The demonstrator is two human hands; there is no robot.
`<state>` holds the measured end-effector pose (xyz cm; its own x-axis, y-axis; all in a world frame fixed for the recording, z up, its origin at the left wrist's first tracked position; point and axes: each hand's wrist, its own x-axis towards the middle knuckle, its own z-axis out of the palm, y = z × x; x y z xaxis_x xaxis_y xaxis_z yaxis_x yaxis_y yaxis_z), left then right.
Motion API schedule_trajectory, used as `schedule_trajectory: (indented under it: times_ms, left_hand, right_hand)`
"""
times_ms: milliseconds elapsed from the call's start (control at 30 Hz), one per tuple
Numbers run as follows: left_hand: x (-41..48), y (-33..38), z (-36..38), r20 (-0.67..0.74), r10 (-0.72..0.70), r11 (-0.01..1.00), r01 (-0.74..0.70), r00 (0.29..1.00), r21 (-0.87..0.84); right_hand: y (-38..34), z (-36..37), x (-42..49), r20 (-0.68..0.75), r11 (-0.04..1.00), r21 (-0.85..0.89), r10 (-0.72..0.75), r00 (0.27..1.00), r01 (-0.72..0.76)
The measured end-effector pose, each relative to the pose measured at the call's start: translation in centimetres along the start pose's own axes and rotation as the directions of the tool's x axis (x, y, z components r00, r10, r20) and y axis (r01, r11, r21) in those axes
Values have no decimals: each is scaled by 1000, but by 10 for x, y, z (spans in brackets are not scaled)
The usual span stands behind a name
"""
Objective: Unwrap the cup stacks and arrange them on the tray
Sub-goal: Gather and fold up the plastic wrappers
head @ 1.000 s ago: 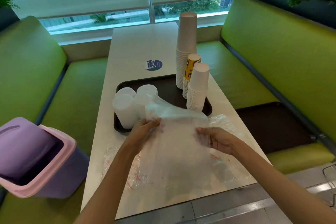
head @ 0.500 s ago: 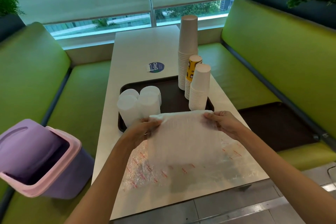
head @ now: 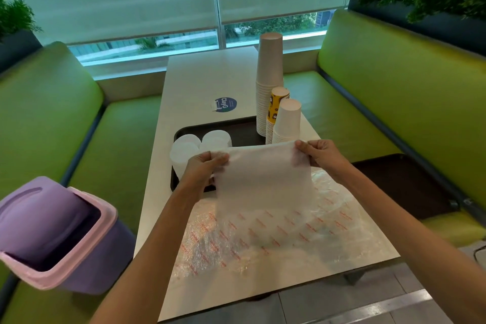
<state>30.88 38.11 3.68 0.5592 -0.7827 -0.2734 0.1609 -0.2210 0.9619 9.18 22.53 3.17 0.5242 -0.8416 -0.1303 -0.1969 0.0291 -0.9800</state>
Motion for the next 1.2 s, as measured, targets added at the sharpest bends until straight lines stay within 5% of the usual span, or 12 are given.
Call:
schedule_trajectory:
  times_ms: [133, 300, 500, 633, 733, 967, 1067, 1200]
  left_hand:
    - [1, 4, 0, -34, 94, 995, -95, 995, -29]
    - [3, 25, -3, -106, 327, 945, -328, 939, 4]
    - [10, 52, -12, -141, 491, 869, -495, 859, 9]
    - [12, 65, -19, -69, 498, 863, -502, 865, -60]
    - [14, 70, -19, -144, 499, 854, -513, 855, -83]
    - [17, 75, -13, -200, 484, 849, -512, 852, -129]
    - [26, 62, -13, -236, 393, 890, -432, 889, -147]
    - [31, 40, -12, -220, 310, 936, -337, 925, -99]
  right_hand:
    - [-8, 2, 3, -148, 983, -88, -170, 974, 158]
    - [-34, 5, 6, -159, 922, -140, -380, 911, 360]
    - [-60, 14, 14, -229, 903, 80, -395, 889, 422]
    - [-70, 21, 17, -248, 891, 154, -383, 890, 426]
    - [-74, 22, 20, -241, 896, 159, -371, 897, 413]
    - [-76, 23, 21, -174, 910, 354, -163, 971, 217]
    - [-57, 25, 15, 67, 815, 576, 34, 997, -66]
    - [-22, 40, 3, 284, 816, 503, 154, 946, -284]
